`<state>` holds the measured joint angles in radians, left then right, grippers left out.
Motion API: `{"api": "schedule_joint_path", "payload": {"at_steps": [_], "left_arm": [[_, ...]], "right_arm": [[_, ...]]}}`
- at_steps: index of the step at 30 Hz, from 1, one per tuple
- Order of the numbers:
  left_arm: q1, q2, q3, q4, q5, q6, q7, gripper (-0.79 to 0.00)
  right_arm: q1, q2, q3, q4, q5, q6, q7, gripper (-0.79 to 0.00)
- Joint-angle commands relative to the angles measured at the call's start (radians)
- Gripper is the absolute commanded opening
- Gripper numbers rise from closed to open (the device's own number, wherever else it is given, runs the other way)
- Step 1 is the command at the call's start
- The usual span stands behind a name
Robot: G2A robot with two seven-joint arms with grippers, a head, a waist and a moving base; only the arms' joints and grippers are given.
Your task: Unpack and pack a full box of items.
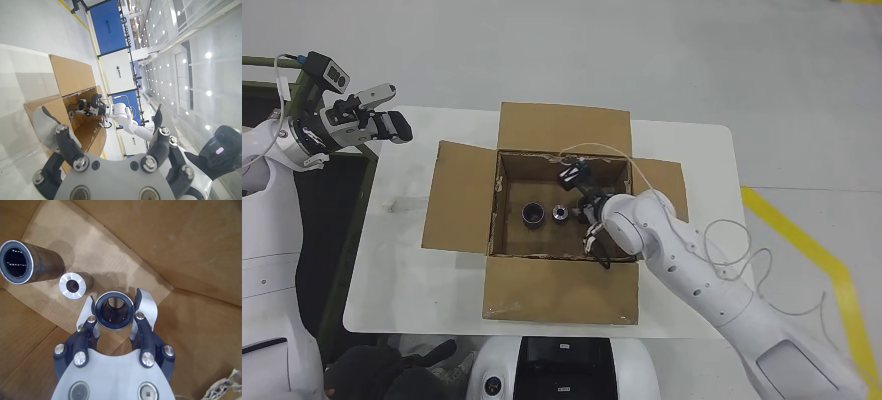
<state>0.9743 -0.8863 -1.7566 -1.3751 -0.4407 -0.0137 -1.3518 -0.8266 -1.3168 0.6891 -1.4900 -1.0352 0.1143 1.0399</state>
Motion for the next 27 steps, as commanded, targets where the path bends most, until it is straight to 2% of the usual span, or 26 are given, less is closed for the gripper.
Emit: {"api": "schedule_joint_path", "payload": {"at_steps": [1,11,16,27], "left_arm": [[0.000,0.000,0.000,0.000,0.000,0.000,0.000,0.000],[0.000,0.000,0.000,0.000,0.000,0.000,0.000,0.000],[0.000,0.000,0.000,0.000,0.000,0.000,0.000,0.000],[0.000,0.000,0.000,0.000,0.000,0.000,0.000,0.000]], "right_arm": [[-0.003,-0.002,0.002,-0.005,-0.004,-0.001,0.006,-0.139],[-0.044,0.003,0.043,-0.117,-0.026,-0.021,0.026,0.000],[-0.093,0.014,0.093,-0.223,0.010,-0.051,0.023,0.000],[-0.226,0.046,0.273,-0.399,0.261,-0.176,-0.004,0.000]]}}
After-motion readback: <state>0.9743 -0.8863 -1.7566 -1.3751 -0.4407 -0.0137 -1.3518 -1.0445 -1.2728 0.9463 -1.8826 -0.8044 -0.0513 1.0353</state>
